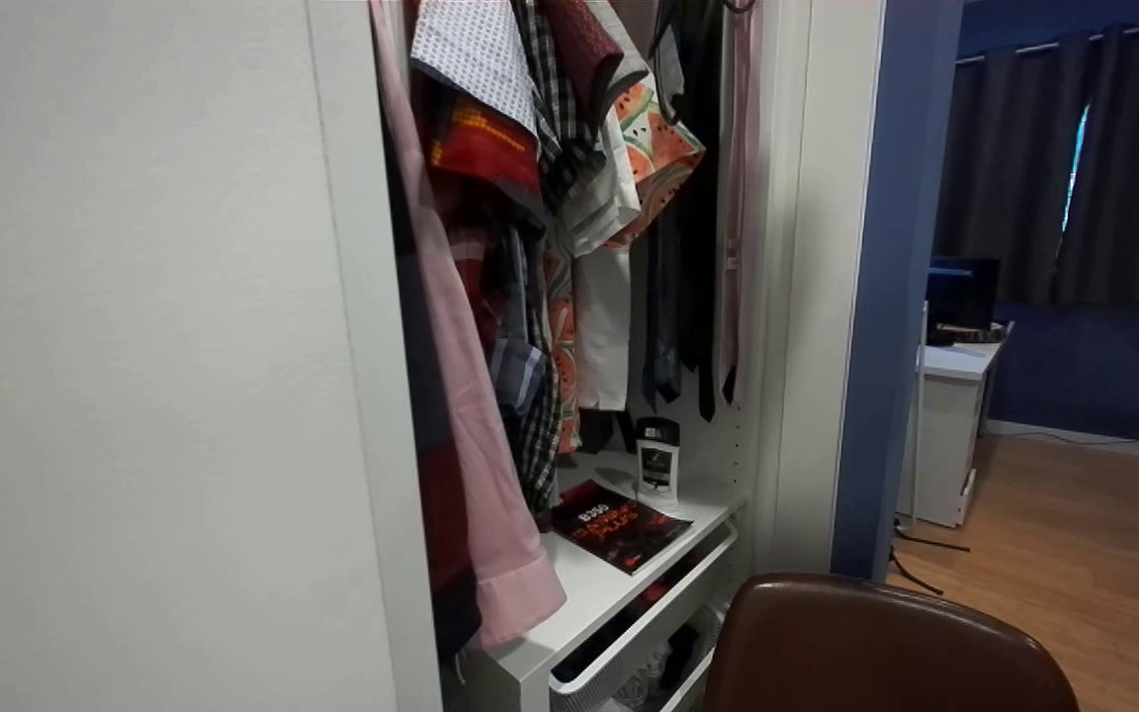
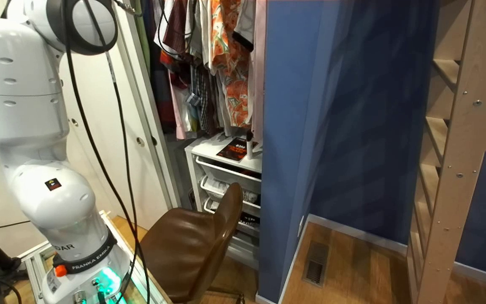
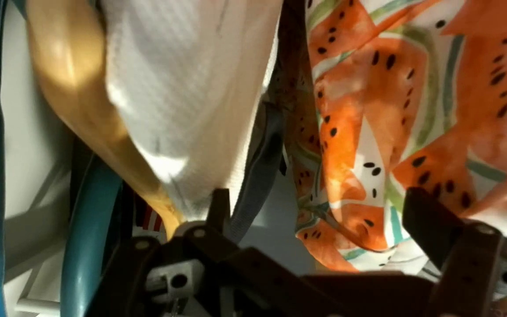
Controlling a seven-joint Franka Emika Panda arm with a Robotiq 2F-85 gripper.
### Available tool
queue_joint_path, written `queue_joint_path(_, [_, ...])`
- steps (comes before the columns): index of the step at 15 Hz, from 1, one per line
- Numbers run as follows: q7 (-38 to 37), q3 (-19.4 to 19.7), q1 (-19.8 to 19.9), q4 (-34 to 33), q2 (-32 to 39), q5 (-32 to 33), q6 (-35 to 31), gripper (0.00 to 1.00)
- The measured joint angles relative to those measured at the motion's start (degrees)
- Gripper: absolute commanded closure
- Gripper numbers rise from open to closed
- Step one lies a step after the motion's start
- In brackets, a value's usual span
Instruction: Unhang the white and black shirt from the rail
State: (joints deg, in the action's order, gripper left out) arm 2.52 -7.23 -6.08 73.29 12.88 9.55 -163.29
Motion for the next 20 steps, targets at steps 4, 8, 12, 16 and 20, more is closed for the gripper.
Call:
queue_joint_path(4, [0.3,0.5,0.0,-3.0,2.4,1.0,0.0,0.00])
queue_joint_path(8, [0.1,1.1,0.0,-2.9,2.8,0.9,0.0,0.00])
queue_joint_path(12, [0.1,2.3,0.3,-3.0,3.7,0.7,0.2,0.00])
queue_joint_path(16, [0.5,0.9,1.1,-3.2,4.1,-3.2,3.5,0.07])
queue_joint_path(20, [2.7,-2.1,2.1,-5.1,4.1,-9.7,9.2,0.00])
